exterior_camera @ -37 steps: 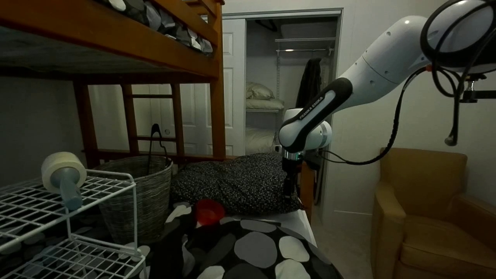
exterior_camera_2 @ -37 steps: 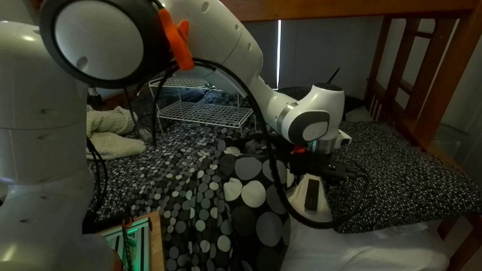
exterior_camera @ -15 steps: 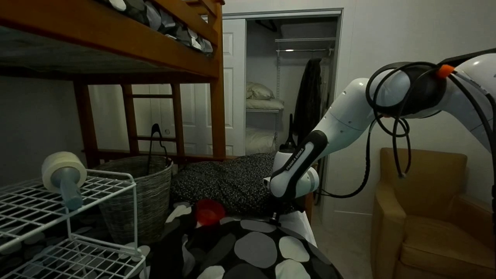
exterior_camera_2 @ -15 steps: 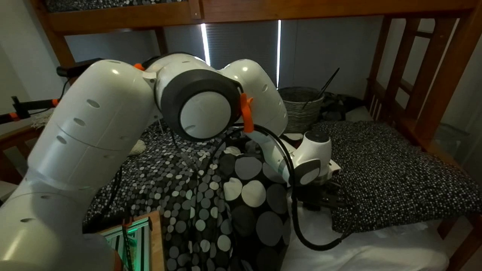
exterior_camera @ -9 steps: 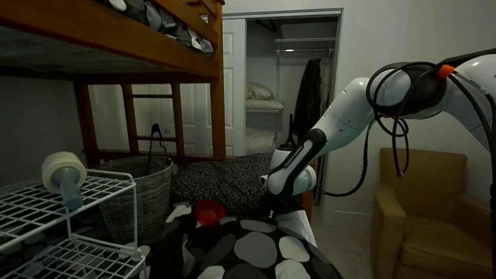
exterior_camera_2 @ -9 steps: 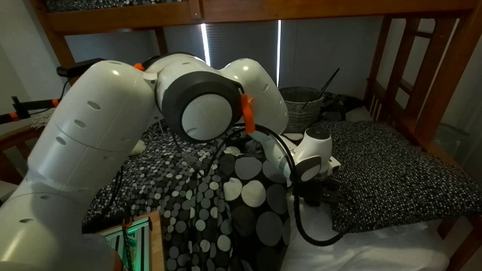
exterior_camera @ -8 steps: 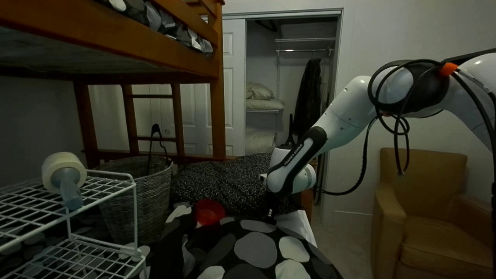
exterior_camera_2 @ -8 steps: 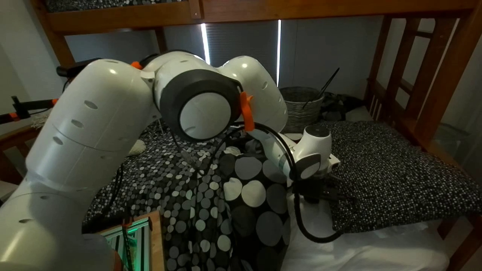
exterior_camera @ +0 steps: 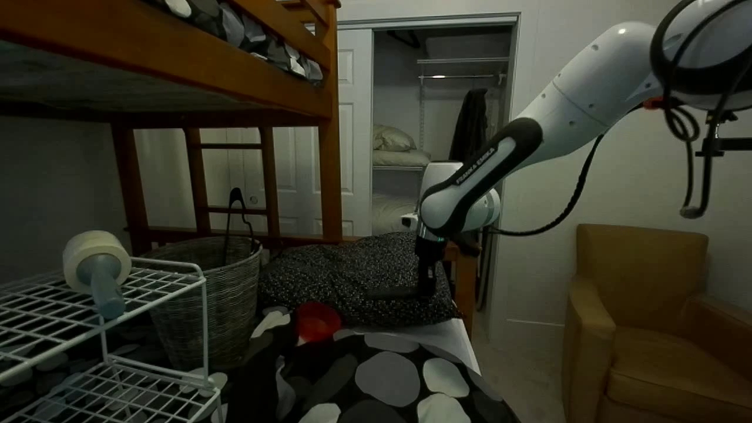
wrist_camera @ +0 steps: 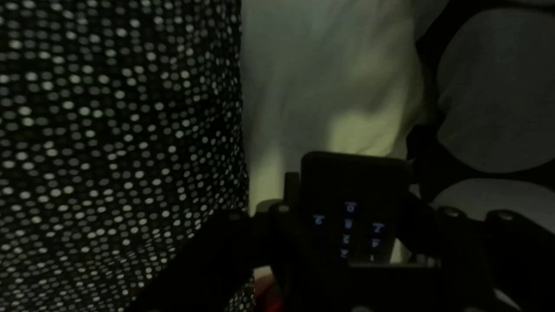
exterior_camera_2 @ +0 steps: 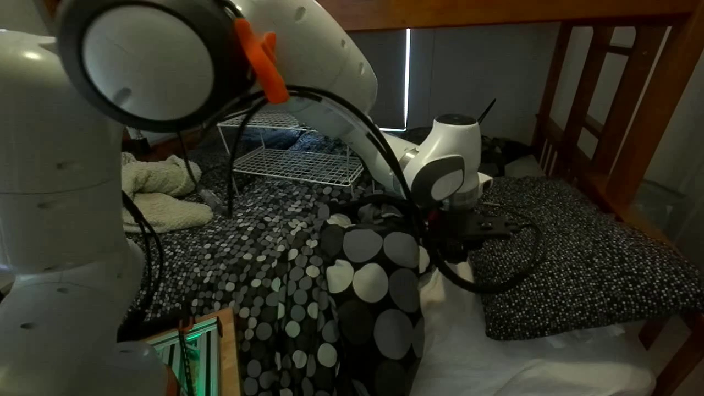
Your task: Put the remote control on the bottom shelf of the rack
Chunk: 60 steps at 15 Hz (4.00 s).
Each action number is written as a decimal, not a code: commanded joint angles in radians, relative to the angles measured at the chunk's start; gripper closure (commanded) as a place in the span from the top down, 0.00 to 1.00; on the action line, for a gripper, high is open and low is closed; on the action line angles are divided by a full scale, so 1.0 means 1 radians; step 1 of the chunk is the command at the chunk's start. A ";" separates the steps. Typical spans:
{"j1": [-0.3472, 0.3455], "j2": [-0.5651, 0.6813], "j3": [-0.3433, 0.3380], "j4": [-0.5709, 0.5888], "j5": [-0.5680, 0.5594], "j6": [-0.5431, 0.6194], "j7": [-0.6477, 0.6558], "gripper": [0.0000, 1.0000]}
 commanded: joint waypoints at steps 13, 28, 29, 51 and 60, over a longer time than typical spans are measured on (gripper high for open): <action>0.348 -0.501 -0.024 -0.151 0.610 -0.613 -0.614 0.23; 0.478 -0.388 0.107 -0.171 0.415 -0.496 -0.226 0.23; 0.496 -0.375 0.130 -0.169 0.367 -0.448 -0.150 0.23; 0.727 0.000 0.020 0.036 -0.334 0.182 1.063 0.23; 0.939 0.272 -0.115 0.389 -0.355 0.159 1.124 0.23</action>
